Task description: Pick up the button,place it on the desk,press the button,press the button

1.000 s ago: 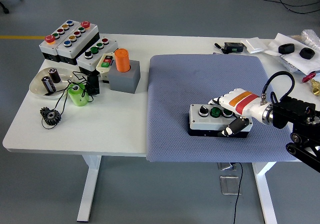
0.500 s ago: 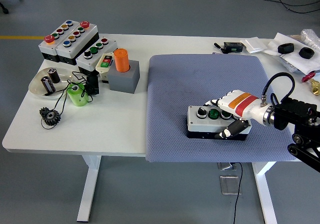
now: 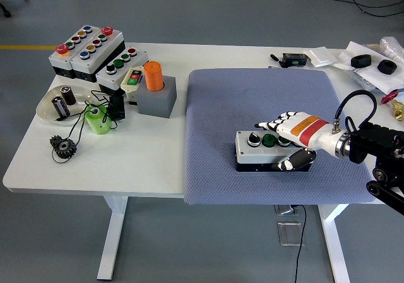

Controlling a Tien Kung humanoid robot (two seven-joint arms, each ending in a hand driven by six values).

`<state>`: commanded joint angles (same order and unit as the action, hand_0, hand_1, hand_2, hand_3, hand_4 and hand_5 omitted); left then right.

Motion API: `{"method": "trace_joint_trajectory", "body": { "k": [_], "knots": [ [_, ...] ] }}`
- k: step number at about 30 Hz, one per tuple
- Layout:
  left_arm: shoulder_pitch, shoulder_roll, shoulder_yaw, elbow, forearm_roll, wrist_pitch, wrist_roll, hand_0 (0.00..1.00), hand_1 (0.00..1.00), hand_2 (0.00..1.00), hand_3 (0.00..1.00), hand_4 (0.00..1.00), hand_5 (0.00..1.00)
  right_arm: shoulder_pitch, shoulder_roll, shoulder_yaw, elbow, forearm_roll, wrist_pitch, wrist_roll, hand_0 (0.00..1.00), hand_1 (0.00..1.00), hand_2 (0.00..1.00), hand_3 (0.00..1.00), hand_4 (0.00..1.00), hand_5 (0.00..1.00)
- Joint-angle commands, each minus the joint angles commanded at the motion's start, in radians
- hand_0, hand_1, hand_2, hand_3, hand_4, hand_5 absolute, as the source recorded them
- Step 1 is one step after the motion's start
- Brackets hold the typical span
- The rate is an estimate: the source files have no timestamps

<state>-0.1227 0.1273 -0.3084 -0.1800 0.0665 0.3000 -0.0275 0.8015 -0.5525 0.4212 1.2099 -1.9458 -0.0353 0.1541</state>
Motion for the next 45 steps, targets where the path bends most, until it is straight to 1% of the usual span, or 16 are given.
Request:
{"method": "trace_joint_trajectory", "body": {
  "k": [6,11,14,15,16,17,18,21,23,24,27,30,31,40,42,45],
  "knots": [
    [0.0,0.0,-0.003,0.0,0.004,0.0,0.0,0.654,0.711,0.706,0.493,0.327,0.998,-0.017,-0.021,0.026,0.039,0.024,0.026,-0.013,0.934,0.843,0.929,0.998,0.85,0.386],
    [0.0,0.0,-0.006,0.0,0.007,0.001,0.001,0.654,0.711,0.706,0.493,0.327,0.998,-0.058,-0.073,0.119,0.141,0.083,0.042,-0.023,0.934,0.843,0.929,0.998,0.85,0.386],
    [-0.001,0.0,-0.011,0.0,0.013,0.001,0.002,0.654,0.712,0.706,0.494,0.328,0.998,-0.082,-0.104,0.176,0.2,0.102,0.046,-0.043,0.93,0.834,0.919,0.998,0.855,0.398],
    [-0.001,0.0,-0.012,0.0,0.014,0.001,0.002,0.654,0.712,0.706,0.494,0.328,0.998,-0.085,-0.107,0.185,0.208,0.103,0.047,-0.046,0.93,0.834,0.919,0.998,0.855,0.398],
    [-0.001,0.0,-0.009,0.0,0.011,0.001,0.002,0.654,0.712,0.706,0.494,0.328,0.998,-0.1,-0.125,0.211,0.233,0.105,0.042,-0.059,0.93,0.834,0.919,0.998,0.855,0.398],
    [-0.001,0.0,-0.007,0.0,0.01,0.0,0.001,0.654,0.712,0.706,0.494,0.328,0.998,-0.107,-0.132,0.229,0.249,0.105,0.041,-0.064,0.93,0.834,0.919,0.998,0.855,0.398],
    [-0.001,0.001,-0.007,0.0,0.01,0.0,0.001,0.654,0.712,0.706,0.494,0.328,0.998,-0.113,-0.139,0.241,0.26,0.107,0.041,-0.07,0.816,0.57,0.628,0.893,0.852,0.428],
    [-0.002,0.001,-0.008,0.0,0.009,0.0,-0.001,0.654,0.712,0.706,0.494,0.328,0.998,-0.163,-0.199,0.309,0.337,0.119,0.046,-0.11,0.816,0.57,0.628,0.893,0.852,0.428],
    [-0.003,0.001,-0.011,0.0,0.012,0.0,0.0,0.654,0.712,0.706,0.494,0.328,0.998,-0.185,-0.226,0.333,0.369,0.142,0.049,-0.125,0.816,0.57,0.628,0.893,0.852,0.428],
    [-0.003,0.001,-0.014,0.0,0.016,0.0,0.0,0.655,0.712,0.706,0.495,0.328,0.998,-0.194,-0.237,0.341,0.38,0.154,0.052,-0.13,0.252,0.002,0.181,0.831,0.793,0.572],
    [-0.003,0.001,-0.02,0.0,0.024,0.001,0.002,0.655,0.712,0.706,0.495,0.328,0.998,-0.217,-0.265,0.356,0.404,0.18,0.062,-0.146,0.252,0.002,0.181,0.831,0.793,0.572],
    [-0.003,0.0,-0.029,0.0,0.033,0.002,0.004,0.655,0.712,0.706,0.495,0.328,0.998,-0.233,-0.281,0.355,0.412,0.19,0.059,-0.154,0.252,0.002,0.181,0.831,0.793,0.572],
    [-0.002,0.0,-0.033,0.0,0.038,0.002,0.005,0.655,0.712,0.707,0.495,0.328,0.998,-0.241,-0.285,0.353,0.411,0.198,0.063,-0.16,0.096,0.002,0.053,0.793,0.802,0.589],
    [-0.001,-0.002,-0.05,0.0,0.059,0.003,0.01,0.656,0.712,0.707,0.496,0.328,0.998,-0.259,-0.285,0.332,0.403,0.234,0.117,-0.193,0.092,0.002,0.036,0.788,0.792,0.602],
    [-0.001,-0.003,-0.049,0.0,0.057,0.003,0.01,0.657,0.712,0.707,0.497,0.327,0.998,-0.259,-0.283,0.329,0.399,0.233,0.122,-0.196,0.069,0.002,0.034,0.782,0.773,0.61],
    [0.0,-0.003,-0.048,0.0,0.058,0.003,0.01,0.657,0.712,0.707,0.497,0.327,0.998,-0.258,-0.278,0.325,0.393,0.232,0.122,-0.197,0.069,0.002,0.034,0.782,0.773,0.61]
  ]
}}
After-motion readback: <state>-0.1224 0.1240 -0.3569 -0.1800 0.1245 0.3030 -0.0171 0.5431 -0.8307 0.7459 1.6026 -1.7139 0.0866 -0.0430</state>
